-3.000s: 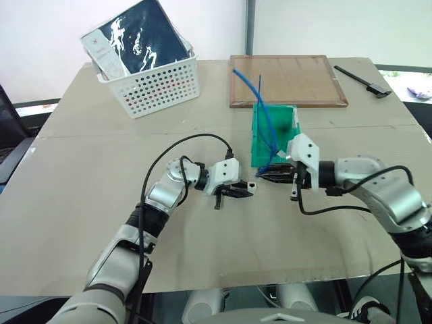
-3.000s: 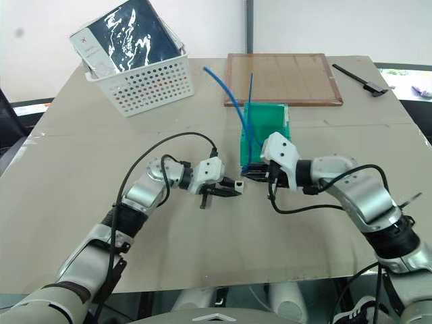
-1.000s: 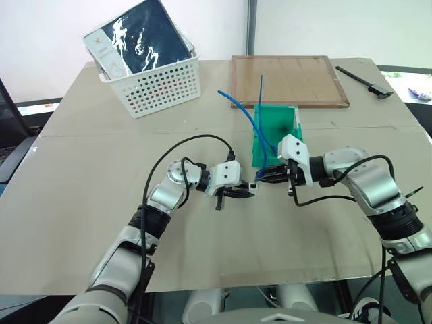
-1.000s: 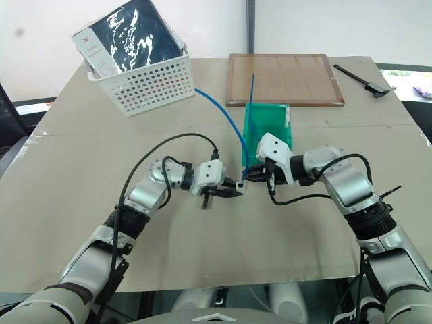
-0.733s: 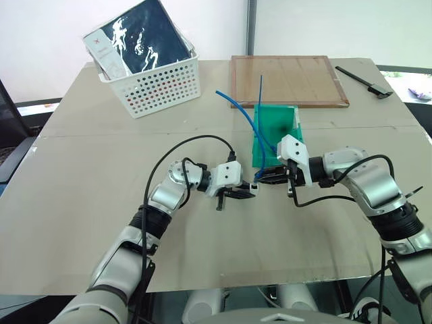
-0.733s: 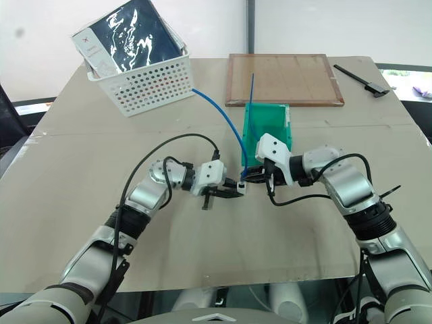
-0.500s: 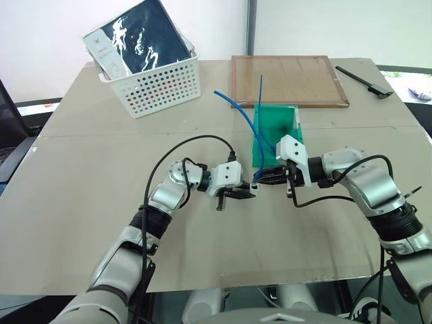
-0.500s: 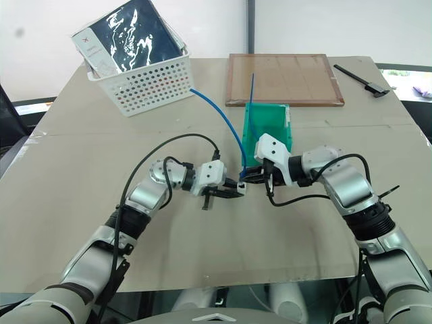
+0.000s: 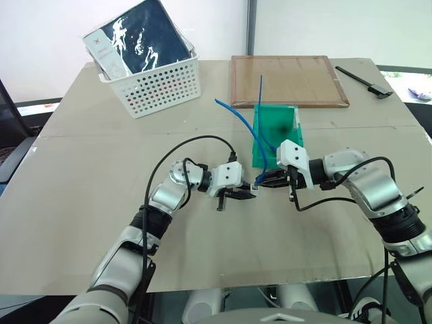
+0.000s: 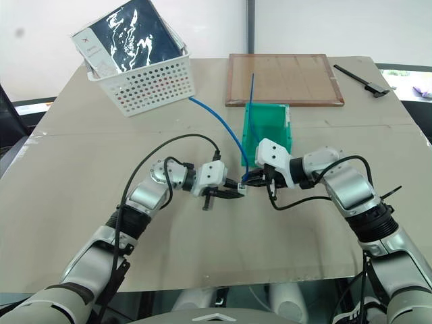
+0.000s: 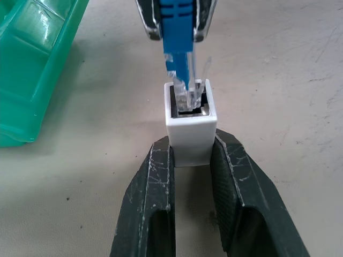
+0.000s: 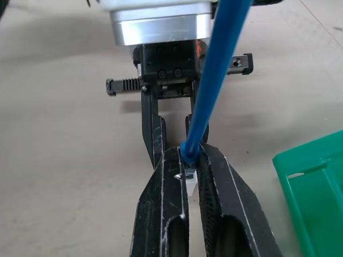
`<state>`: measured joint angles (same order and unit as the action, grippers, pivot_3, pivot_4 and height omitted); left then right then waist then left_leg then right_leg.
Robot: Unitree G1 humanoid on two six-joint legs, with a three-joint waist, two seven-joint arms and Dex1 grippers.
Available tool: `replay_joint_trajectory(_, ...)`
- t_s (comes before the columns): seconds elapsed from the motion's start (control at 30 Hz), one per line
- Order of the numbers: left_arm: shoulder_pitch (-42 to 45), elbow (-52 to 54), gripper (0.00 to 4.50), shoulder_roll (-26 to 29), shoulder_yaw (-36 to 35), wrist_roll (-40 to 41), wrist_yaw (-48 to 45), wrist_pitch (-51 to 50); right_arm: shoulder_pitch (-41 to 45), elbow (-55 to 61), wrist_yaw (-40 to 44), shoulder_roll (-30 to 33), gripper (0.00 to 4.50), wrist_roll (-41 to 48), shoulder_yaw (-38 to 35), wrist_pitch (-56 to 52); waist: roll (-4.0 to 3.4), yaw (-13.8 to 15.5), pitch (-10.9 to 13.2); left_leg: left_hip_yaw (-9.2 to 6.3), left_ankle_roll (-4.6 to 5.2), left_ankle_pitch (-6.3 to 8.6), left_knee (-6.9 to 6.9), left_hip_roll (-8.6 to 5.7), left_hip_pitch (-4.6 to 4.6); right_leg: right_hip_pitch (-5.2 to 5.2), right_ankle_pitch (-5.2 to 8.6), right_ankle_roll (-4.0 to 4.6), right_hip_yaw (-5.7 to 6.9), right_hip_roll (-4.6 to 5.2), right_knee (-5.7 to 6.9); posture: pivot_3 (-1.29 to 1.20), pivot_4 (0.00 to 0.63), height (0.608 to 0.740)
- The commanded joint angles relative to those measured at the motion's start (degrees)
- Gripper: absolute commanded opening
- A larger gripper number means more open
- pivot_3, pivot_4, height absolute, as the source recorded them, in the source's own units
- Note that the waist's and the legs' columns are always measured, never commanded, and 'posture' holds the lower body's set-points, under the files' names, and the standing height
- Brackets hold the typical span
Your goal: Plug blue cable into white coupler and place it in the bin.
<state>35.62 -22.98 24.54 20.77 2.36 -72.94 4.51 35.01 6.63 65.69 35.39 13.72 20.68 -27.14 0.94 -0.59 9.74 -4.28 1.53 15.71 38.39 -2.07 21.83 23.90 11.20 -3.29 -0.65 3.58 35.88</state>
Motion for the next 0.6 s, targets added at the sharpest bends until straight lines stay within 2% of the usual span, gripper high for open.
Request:
replay_joint_trajectory(0.03,-0.51,0.55,0.37,0.05,0.89,-0.46,-1.1,0.52,0.88,-0.53,0.92,1.0,0.0,-2.74,1.45,1.26,0.0,0.0,0.0,0.0,0.0,0.0,0.0,0.0,0.0,0.0,0.0,0.0,0.0,0.0,0.0,0.0,0.15,0.74)
replay_joint_trajectory(0.37,-0.59,0.62,0.37,-0.18,0.89,-0.47,-0.87,0.52,4.91,-1.21,4.67,0.44,0.0,-6.6,6.5,0.54,0.0,0.01,-0.01,-0.02,0.0,0.0,0.0,0.0,-0.01,-0.01,0.0,0.0,0.02,0.0,0.0,0.0,0.15,0.74)
replay_joint_trajectory(0.6,-0.29,0.15,0.37,-0.68,0.67,-0.43,-0.4,0.46,2.27,-5.36,4.28,-0.7,0.0,-13.12,12.15,4.15,0.0,-0.06,-0.19,-0.02,0.0,0.0,0.0,0.0,-0.09,-0.08,0.0,0.0,0.03,-0.01,0.01,0.0,0.15,0.74)
